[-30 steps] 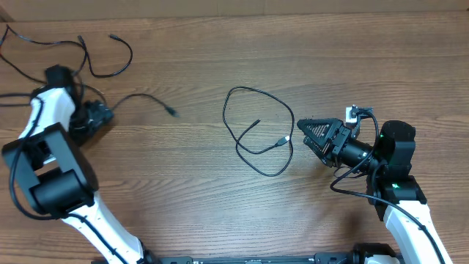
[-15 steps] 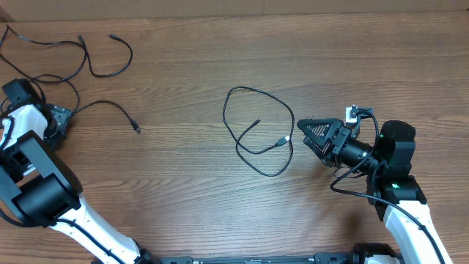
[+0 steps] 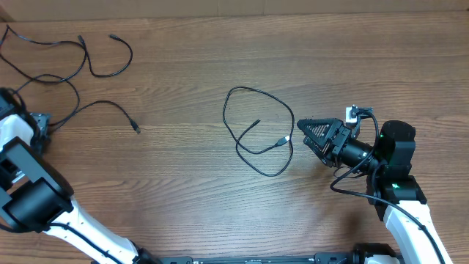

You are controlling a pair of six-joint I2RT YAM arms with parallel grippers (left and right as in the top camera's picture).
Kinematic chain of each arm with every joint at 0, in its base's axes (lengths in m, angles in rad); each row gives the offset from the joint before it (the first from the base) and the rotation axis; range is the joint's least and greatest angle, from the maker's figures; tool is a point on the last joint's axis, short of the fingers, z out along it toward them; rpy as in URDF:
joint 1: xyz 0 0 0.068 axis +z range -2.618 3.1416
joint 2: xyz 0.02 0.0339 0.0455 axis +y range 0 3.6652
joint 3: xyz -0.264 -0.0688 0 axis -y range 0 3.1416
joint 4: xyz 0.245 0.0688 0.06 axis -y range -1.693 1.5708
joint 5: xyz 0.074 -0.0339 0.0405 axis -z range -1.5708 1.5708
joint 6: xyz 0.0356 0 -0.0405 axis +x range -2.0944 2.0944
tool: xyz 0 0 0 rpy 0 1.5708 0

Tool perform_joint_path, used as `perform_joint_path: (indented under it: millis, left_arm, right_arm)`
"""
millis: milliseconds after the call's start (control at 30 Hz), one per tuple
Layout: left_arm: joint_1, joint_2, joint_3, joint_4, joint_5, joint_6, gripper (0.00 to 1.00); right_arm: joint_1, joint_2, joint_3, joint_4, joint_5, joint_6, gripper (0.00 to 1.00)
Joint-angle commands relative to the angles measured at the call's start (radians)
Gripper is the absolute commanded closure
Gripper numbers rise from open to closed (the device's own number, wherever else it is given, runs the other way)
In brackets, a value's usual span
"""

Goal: Untangle cables

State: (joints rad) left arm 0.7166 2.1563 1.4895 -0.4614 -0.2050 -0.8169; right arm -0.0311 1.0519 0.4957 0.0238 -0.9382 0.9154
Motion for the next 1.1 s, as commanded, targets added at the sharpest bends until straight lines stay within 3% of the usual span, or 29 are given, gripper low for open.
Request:
perform_joint_path:
  millis: [0,100,133,233,300,600,867,1067]
  left_arm:
    - [0.045,0.032,-0.019,-0.006,0.063,-0.059,0.16]
    - [0.063,0.032,-0.019,-0.013,0.177,0.007,0.08]
    - [0.064,0.032,-0.019,-0.013,0.262,0.106,0.00]
    - [0.062,0.031,-0.019,-0.025,0.438,0.345,0.00]
    - [0.057,0.031,-0.019,-0.057,0.536,0.439,0.00]
    - [0.053,-0.028,-0.019,-0.161,0.564,0.500,0.00]
    - [0.041,-0.284,-0.019,-0.163,0.572,0.612,0.01]
    - [-0.056,-0.463,-0.019,-0.233,0.599,0.748,0.00]
  right_arm:
    - [-0.001,-0.007,0.008,0.003,0.005,-0.009,0.00]
    - [-0.001,-0.007,0.008,0.003,0.020,-0.008,0.00]
    - [-0.001,-0.007,0.008,0.003,0.023,-0.008,0.00]
    - [-0.001,-0.007,0.008,0.003,0.022,-0.008,0.00]
    - [-0.001,-0.007,0.008,0.003,0.022,-0.008,0.00]
    - [-0.001,-0.007,0.008,0.003,0.021,-0.008,0.00]
    - [-0.001,-0.007,0.008,0.003,0.022,-0.009,0.00]
    - [-0.001,-0.007,0.008,0.003,0.033,-0.053,0.00]
